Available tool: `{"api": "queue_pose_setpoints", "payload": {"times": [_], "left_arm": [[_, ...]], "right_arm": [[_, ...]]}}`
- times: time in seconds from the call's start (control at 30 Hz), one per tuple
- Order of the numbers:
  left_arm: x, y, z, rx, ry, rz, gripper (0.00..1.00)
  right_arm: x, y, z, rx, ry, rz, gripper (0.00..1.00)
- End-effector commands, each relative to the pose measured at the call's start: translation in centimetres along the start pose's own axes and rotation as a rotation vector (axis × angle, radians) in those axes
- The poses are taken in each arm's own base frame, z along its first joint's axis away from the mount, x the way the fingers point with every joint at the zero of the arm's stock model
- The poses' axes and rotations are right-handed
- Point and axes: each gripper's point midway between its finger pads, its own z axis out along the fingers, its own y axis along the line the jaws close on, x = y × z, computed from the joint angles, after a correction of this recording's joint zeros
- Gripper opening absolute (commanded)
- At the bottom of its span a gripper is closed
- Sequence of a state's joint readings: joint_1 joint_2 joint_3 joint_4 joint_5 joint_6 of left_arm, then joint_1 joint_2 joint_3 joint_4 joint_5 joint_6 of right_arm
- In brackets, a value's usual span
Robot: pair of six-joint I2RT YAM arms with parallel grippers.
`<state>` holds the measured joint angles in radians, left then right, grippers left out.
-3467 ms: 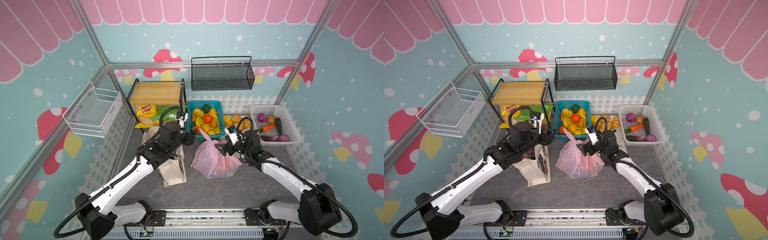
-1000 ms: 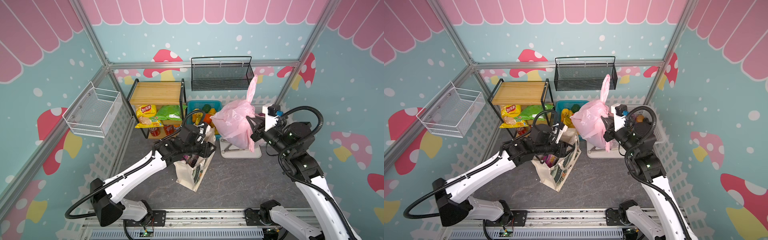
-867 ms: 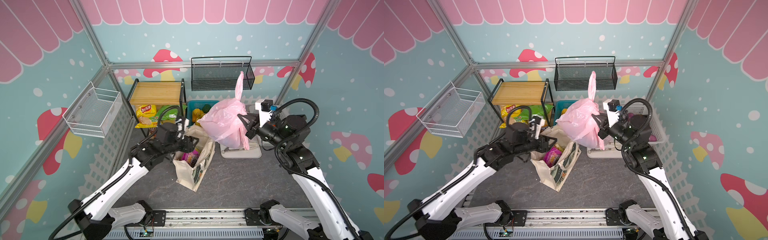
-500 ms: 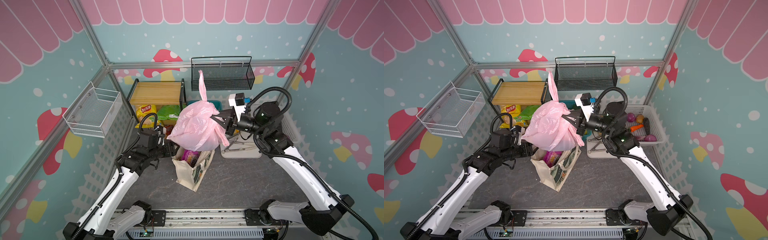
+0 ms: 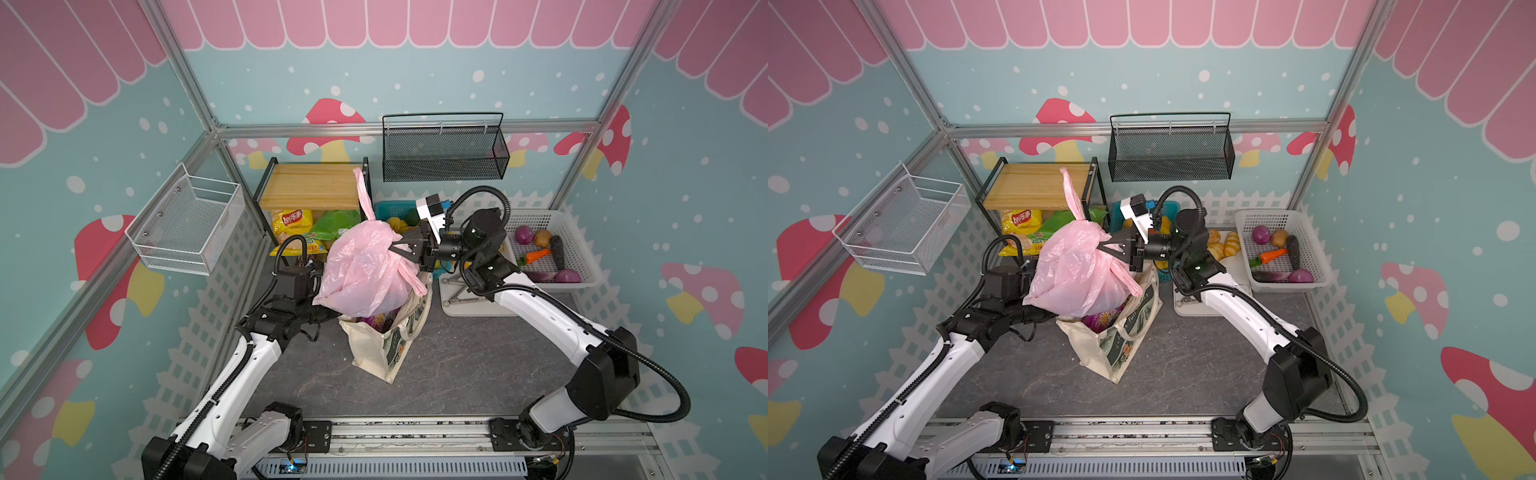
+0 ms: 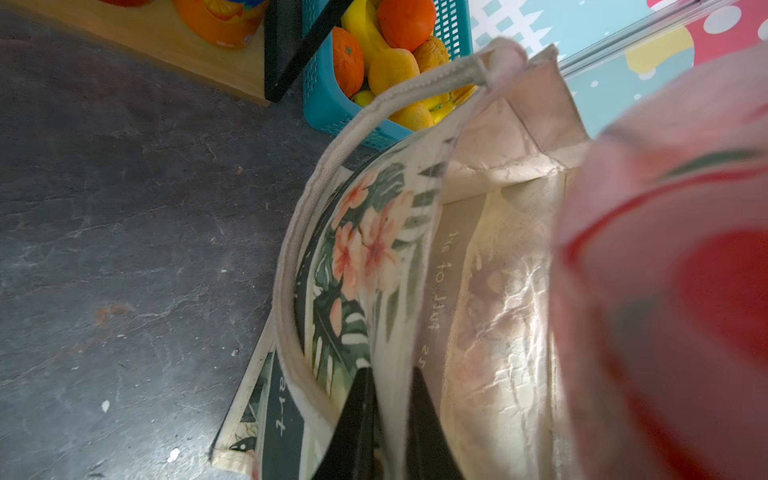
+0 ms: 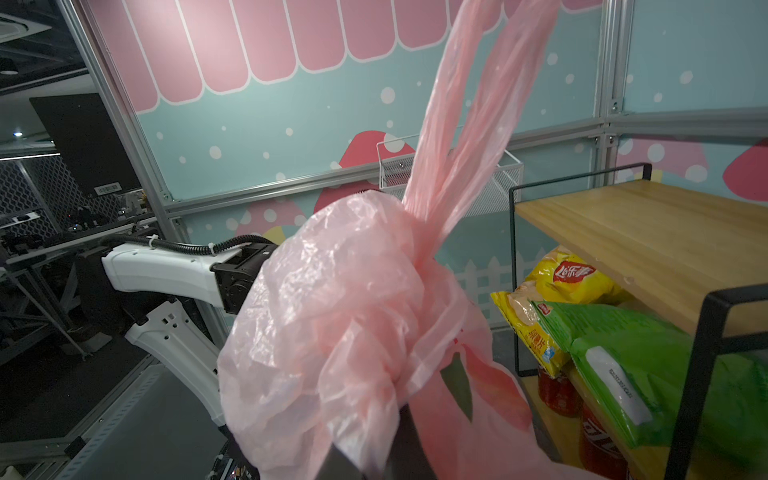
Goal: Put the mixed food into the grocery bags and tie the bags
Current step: 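Lift the knotted pink bag with the right gripper and swing it over the tote, then lower the pink bag into the tote held open by the left gripper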
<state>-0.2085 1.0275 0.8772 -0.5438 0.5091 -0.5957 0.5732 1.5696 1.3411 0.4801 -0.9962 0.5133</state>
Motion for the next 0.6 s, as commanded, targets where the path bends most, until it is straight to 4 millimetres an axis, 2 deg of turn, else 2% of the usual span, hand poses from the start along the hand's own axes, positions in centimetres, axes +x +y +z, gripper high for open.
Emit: {"api": "queue_pose_setpoints", "payload": {"times": [0.0,0.13,0.2,0.27,0.33,0.43,0.5,0.57], "left_arm": [[-0.6,-1.3,-0.6,0.072,-0.027,0.015,0.02],[-1.0,-1.8,-1.1,0.100,-0.037,0.026,0.00],[-1.1,-2.2,-1.3,0.116,-0.037,0.035,0.00],[-1.2,-2.9,-1.4,0.148,-0.033,0.054,0.00],[-1.3,-3.7,-1.6,0.181,-0.025,0.069,0.00],[-1.7,-4.5,-2.0,0.202,-0.031,0.095,0.00],[-1.9,-4.9,-2.3,0.210,-0.041,0.112,0.00],[-2.0,-5.4,-2.6,0.225,-0.042,0.117,0.00]], "right_arm": [[2.3,-1.9,-1.2,0.019,0.014,0.031,0.00],[6.2,-6.2,-4.3,0.179,0.105,0.069,0.00],[7.9,-7.3,-5.5,0.277,0.205,-0.007,0.00],[8.9,-7.4,-6.4,0.319,0.304,-0.102,0.00],[8.7,-6.8,-7.0,0.326,0.350,-0.205,0.00],[7.1,-6.5,-7.8,0.371,0.384,-0.349,0.00],[6.3,-6.5,-7.8,0.378,0.405,-0.409,0.00],[6.3,-6.6,-7.3,0.370,0.461,-0.447,0.00]]}}
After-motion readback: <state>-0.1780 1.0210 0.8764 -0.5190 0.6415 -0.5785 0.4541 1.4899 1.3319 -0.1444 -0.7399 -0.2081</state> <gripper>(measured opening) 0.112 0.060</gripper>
